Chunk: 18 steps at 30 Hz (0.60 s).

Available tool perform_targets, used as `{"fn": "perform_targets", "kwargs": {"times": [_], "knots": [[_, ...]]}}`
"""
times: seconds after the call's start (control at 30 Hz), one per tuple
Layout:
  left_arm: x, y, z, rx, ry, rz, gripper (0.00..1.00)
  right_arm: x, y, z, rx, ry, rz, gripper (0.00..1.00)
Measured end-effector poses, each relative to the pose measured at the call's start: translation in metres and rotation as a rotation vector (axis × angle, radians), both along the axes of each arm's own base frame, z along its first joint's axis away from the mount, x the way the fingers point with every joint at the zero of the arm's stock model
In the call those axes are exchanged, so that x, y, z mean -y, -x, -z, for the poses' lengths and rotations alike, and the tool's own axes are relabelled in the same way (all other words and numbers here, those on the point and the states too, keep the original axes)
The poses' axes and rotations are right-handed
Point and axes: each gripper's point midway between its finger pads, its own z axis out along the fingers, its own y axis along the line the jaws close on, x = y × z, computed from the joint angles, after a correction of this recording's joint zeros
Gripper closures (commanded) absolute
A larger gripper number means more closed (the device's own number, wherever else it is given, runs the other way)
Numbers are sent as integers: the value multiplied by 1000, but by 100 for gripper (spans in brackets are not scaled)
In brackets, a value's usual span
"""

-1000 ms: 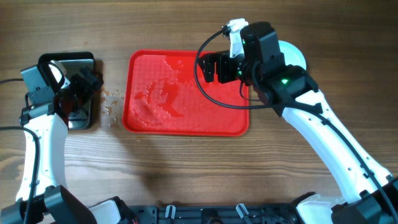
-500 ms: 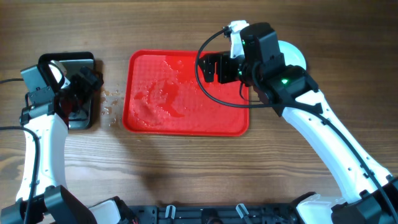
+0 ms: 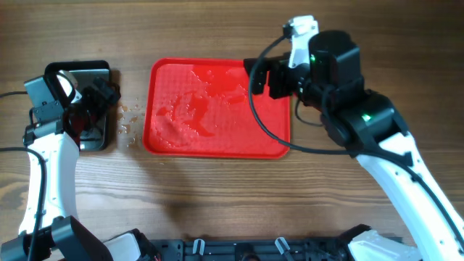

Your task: Clean dirty plates on tray and stack at the side

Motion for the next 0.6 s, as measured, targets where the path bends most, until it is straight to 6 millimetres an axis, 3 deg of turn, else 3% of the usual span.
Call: {"fn": "perform_targets", "kwargs": {"times": [0.2, 0.4, 0.6], "knots": [[0, 0, 0, -1, 0, 0, 0, 26, 16, 20, -49, 85, 80, 0], [0, 0, 0, -1, 0, 0, 0, 42, 30, 28, 41, 60, 119, 0], [0, 0, 1, -2, 1, 0, 0, 57, 52, 51, 148, 8, 141, 0]]}}
